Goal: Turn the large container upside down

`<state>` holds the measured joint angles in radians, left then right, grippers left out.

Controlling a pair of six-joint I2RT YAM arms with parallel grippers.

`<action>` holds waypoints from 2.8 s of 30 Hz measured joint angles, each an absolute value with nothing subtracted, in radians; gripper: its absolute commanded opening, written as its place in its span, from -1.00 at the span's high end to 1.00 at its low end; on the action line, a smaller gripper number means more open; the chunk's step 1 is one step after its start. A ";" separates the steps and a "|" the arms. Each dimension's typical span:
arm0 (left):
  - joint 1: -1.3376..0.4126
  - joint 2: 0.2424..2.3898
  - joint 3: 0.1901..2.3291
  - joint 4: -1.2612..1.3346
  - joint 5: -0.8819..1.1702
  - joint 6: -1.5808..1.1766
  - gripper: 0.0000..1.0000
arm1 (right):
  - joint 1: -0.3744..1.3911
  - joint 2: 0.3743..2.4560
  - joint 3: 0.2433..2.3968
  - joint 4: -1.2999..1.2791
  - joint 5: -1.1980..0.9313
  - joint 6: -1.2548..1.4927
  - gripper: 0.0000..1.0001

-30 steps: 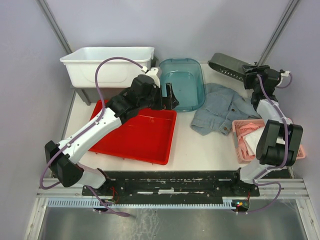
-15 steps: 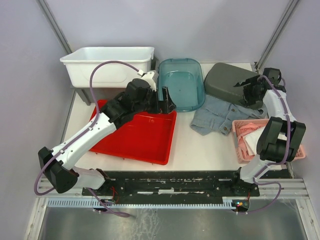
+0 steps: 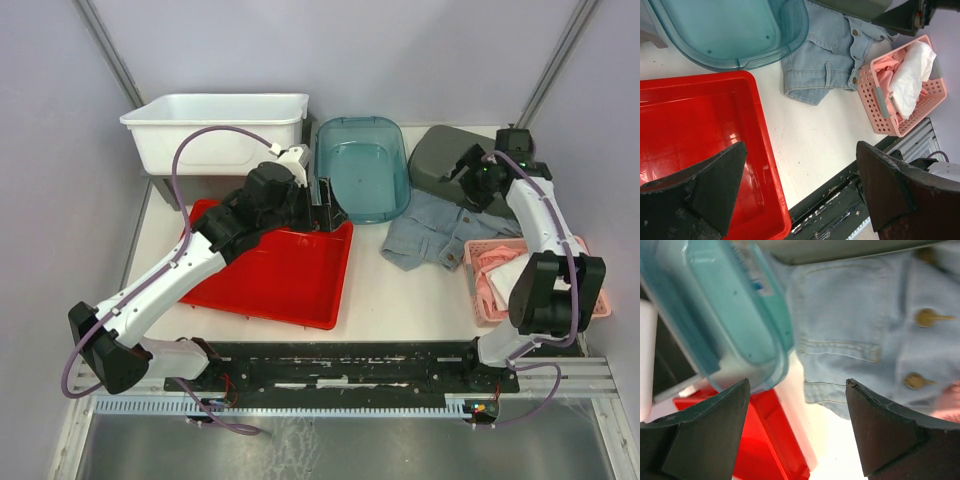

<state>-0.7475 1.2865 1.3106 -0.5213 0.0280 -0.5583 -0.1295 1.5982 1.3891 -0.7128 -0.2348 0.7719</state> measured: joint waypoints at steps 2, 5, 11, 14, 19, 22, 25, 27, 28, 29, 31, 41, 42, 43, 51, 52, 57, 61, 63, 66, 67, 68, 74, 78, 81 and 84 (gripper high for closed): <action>-0.748 1.287 1.306 -0.522 0.028 -0.558 -0.93 | -0.093 1.613 1.373 -0.653 -0.271 0.768 -0.73; -0.748 1.287 1.302 -0.522 0.029 -0.558 -0.93 | -0.064 1.680 1.348 -0.556 -0.300 0.780 -0.72; -0.748 1.286 1.301 -0.522 0.028 -0.558 -0.93 | -0.061 1.795 1.240 -0.488 -0.314 0.799 -0.73; -0.748 1.284 1.296 -0.522 0.028 -0.558 -0.93 | -0.061 1.802 1.199 -0.549 -0.302 0.786 -0.75; -0.748 1.282 1.295 -0.524 0.026 -0.558 -0.93 | -0.060 1.790 1.198 -0.657 -0.230 0.733 -0.75; -0.748 1.282 1.295 -0.529 0.023 -0.558 -0.93 | -0.059 1.731 1.234 -0.749 -0.188 0.694 -0.75; -0.748 1.282 1.295 -0.540 0.001 -0.558 -0.93 | -0.021 1.709 1.363 -0.839 -0.121 0.660 -0.82; -0.748 1.281 1.295 -0.549 -0.018 -0.558 -0.93 | 0.036 1.705 1.483 -0.840 -0.082 0.644 -0.86; -0.748 1.280 1.296 -0.555 -0.033 -0.558 -0.93 | 0.071 1.705 1.539 -0.838 -0.065 0.637 -0.86; -0.746 1.277 1.297 -0.561 -0.046 -0.558 -0.93 | 0.117 1.707 1.599 -0.832 -0.051 0.629 -0.87; -0.739 1.264 1.297 -0.582 -0.078 -0.558 -0.93 | 0.209 1.730 1.717 -0.836 -0.034 0.619 -0.87; -0.613 1.105 1.209 -0.688 -0.211 -0.617 -0.90 | 0.534 2.181 2.262 -0.984 0.042 0.506 -0.80; -0.611 1.095 1.171 -0.699 -0.216 -0.636 -0.89 | 0.548 2.217 2.285 -0.998 0.046 0.498 -0.77; -0.607 1.090 1.131 -0.710 -0.216 -0.653 -0.89 | 0.559 2.250 2.301 -1.013 0.047 0.487 -0.76; -0.543 1.143 0.844 -0.692 -0.150 -0.788 -0.88 | 0.592 2.339 2.307 -1.071 0.065 0.416 -0.75; -0.532 1.157 0.824 -0.683 -0.144 -0.799 -0.88 | 0.595 2.339 2.307 -1.070 0.070 0.405 -0.75; -0.439 1.205 0.765 -0.648 -0.120 -0.841 -0.88 | 0.619 2.343 2.298 -1.055 0.099 0.358 -0.76; -0.276 1.239 0.728 -0.625 -0.111 -0.842 -0.87 | 0.634 2.345 2.259 -1.024 0.095 0.342 -0.78; -0.210 1.245 0.709 -0.625 -0.110 -0.847 -0.87 | 0.641 2.346 2.244 -1.011 0.094 0.339 -0.76; -0.147 1.248 0.688 -0.636 -0.111 -0.861 -0.86 | 0.646 2.354 2.244 -0.996 0.101 0.336 -0.63; -0.132 1.247 0.684 -0.642 -0.113 -0.869 -0.86 | 0.646 2.359 2.244 -0.991 0.109 0.336 -0.56; -0.116 1.246 0.680 -0.651 -0.120 -0.878 -0.86 | 0.646 2.365 2.244 -0.987 0.117 0.336 -0.46; -0.015 1.135 0.670 -0.736 -0.175 -0.940 -0.82 | 0.645 2.387 2.244 -0.976 0.123 0.337 0.16; 0.064 1.025 0.668 -0.803 -0.208 -0.974 -0.81 | 0.646 2.387 2.244 -0.957 0.096 0.321 0.72; 0.094 0.964 0.669 -0.853 -0.235 -1.002 -0.78 | 0.646 2.379 2.244 -0.934 0.082 0.291 0.96; 0.101 0.940 0.676 -0.888 -0.244 -1.013 -0.77 | 0.640 2.337 2.240 -0.937 0.067 0.308 0.96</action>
<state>0.1009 0.9398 0.6758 -0.8883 -0.2436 -1.0130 0.6403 2.3367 2.2398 -0.9371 0.0669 0.3084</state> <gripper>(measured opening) 0.893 0.091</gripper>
